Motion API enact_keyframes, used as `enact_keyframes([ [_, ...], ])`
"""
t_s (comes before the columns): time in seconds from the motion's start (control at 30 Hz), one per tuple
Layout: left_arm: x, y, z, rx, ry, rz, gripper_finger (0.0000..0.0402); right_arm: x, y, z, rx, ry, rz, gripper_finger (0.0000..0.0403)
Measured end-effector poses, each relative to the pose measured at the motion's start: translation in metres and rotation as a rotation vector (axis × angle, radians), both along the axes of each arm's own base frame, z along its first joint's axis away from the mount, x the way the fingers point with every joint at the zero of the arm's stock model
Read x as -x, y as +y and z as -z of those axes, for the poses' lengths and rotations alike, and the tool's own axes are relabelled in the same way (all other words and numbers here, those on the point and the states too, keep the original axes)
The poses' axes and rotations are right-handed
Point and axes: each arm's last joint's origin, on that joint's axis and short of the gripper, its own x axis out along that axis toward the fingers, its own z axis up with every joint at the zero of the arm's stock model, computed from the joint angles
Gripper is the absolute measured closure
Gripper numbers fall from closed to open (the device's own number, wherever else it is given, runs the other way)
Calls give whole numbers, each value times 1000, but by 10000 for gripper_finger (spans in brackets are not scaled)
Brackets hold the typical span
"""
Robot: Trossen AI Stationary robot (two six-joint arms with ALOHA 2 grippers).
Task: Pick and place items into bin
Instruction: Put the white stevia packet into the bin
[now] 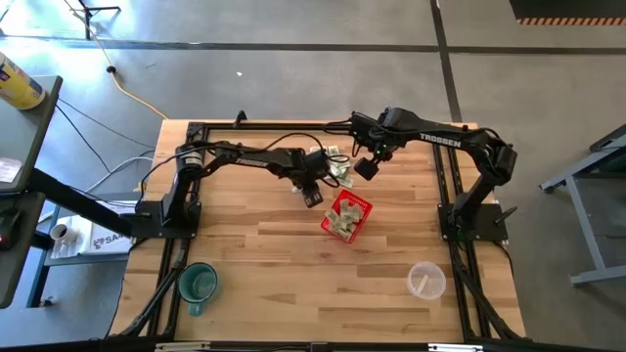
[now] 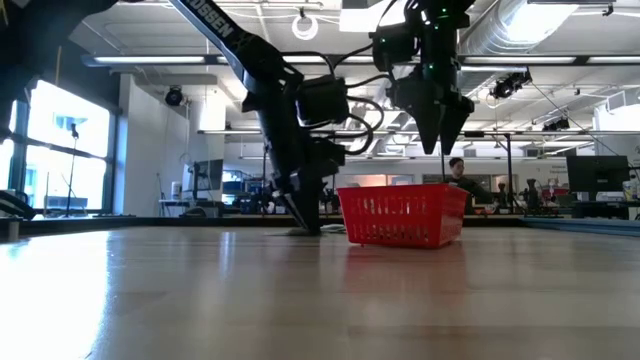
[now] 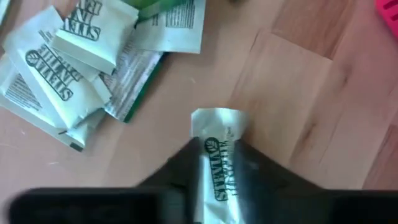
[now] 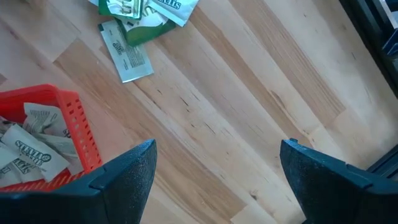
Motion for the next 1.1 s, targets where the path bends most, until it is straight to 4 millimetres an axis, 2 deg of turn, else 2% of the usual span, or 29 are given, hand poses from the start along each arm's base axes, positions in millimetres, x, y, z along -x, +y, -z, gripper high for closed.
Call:
enact_keyframes([
  [0.1, -1, 0, -1, -16, -1, -6, 355, 0, 0, 0, 0, 0, 0, 73],
  [0.17, -2, 1, -3, -15, 4, -6, 381, 0, 0, 0, 0, 0, 1, 73],
  [0.3, -3, 1, -14, -6, 50, -7, 354, 0, 0, 0, -1, 2, 1, 73],
  [0.37, -7, 0, -30, -10, 44, -3, 343, 0, 0, 0, -1, 2, 1, 73],
  [0.43, -10, 0, -51, -28, 15, -4, 348, 0, 0, 0, -2, 3, 1, 73],
  [0.53, -19, -7, -76, -35, -75, 47, 379, 2, 2, 0, -24, 22, -7, 73],
  [0.67, -34, -29, -87, 58, -227, 220, 380, 8, 6, 1, -87, 74, -53, 73],
  [0.77, -47, -48, -79, 157, -316, 349, 358, 14, 8, -2, -79, 119, -71, 73],
  [0.87, -56, -61, -59, 225, -319, 400, 342, 19, 7, -5, -45, 176, -80, 73],
  [1.1, -59, -61, -48, 232, -287, 351, 318, 22, 5, -6, -38, 188, -72, 73],
])
